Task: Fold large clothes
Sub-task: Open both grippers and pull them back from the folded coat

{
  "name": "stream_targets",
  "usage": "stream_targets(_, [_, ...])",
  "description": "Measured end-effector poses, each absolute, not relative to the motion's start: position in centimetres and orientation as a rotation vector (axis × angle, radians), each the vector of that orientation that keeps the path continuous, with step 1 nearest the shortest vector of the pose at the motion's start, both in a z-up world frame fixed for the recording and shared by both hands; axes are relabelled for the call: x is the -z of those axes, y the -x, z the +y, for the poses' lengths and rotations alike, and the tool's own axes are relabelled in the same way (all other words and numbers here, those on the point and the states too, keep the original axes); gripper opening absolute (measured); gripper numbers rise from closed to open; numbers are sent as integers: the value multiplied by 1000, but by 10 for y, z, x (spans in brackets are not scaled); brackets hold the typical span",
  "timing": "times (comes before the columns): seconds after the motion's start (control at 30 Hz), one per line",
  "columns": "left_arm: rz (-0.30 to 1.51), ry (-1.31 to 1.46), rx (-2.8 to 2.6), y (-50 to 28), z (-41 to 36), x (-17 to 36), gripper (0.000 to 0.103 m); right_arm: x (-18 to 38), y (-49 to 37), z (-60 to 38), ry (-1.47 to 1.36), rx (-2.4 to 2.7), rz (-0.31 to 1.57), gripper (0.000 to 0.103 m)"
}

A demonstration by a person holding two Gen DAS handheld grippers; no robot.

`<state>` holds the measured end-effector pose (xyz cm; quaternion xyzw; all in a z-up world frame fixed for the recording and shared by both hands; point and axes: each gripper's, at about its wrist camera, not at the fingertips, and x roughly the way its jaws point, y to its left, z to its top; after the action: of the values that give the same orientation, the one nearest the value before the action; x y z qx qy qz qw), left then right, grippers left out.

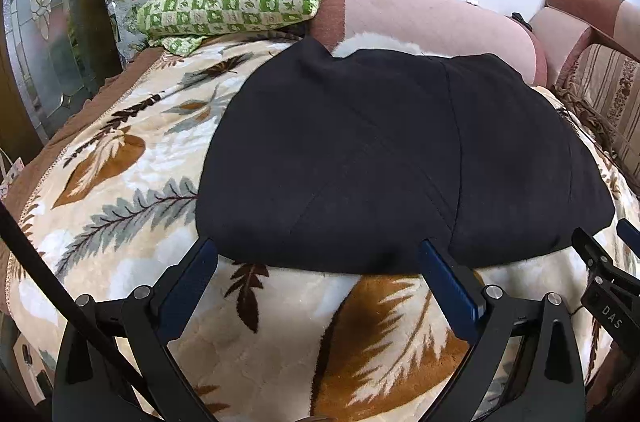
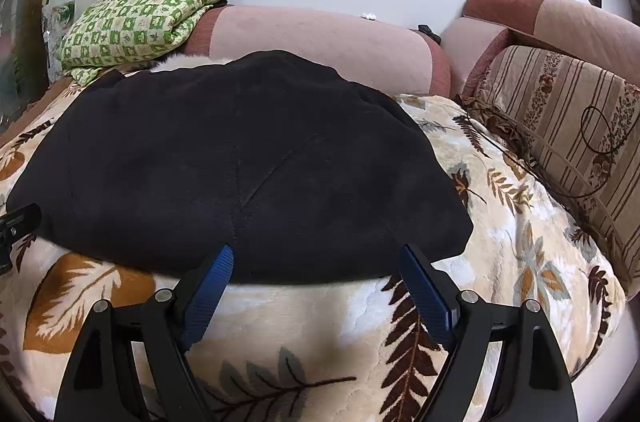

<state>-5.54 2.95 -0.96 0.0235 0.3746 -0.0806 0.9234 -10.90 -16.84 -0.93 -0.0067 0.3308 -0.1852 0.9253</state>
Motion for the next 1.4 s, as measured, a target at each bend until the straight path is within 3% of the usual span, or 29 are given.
stream_targets(1.4, [787,-66,213,58,19,14,100,11,109,-167,29,385,692,89])
